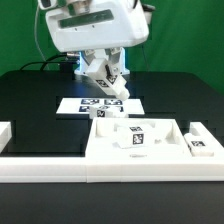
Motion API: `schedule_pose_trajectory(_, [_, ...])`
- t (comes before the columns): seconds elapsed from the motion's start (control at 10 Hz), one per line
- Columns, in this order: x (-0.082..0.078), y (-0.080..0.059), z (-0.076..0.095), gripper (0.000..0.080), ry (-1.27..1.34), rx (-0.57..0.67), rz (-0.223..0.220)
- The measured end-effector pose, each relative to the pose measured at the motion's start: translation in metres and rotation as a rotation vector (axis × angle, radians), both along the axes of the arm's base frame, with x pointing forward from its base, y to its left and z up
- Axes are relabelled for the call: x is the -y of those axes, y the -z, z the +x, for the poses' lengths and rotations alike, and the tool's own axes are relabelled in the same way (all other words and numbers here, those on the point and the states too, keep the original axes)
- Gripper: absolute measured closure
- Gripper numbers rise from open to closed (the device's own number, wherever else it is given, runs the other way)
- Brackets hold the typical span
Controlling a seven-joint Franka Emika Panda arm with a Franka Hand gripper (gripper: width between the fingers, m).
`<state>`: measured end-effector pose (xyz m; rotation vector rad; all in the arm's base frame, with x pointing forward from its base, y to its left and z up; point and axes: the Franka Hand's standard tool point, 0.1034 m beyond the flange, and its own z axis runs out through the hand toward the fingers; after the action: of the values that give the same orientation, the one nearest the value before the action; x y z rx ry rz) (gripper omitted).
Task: Assemble one leg
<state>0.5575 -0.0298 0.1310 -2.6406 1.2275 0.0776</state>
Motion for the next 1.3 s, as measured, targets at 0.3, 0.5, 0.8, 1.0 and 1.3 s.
schedule_pose_trajectory(0.3, [-0.028,-0.009,0.028,0.0512,-0.102,0.154,-0.146])
schedule_pose_trajectory(0.5, [-0.036,-0.005,0.028,0.0512,-0.088,0.242,-0.195])
schedule_pose_trajectory(0.8, [-0.064,0.005,0.034,0.0512,-0.242,0.262,-0.242])
schedule_pose_trajectory(1.0, [-0.077,0.007,0.039,0.0512,-0.28,0.237,-0.235])
schedule_pose_trajectory(1.3, [-0.076,0.007,0.039,0.0512,-0.277,0.249,-0.239])
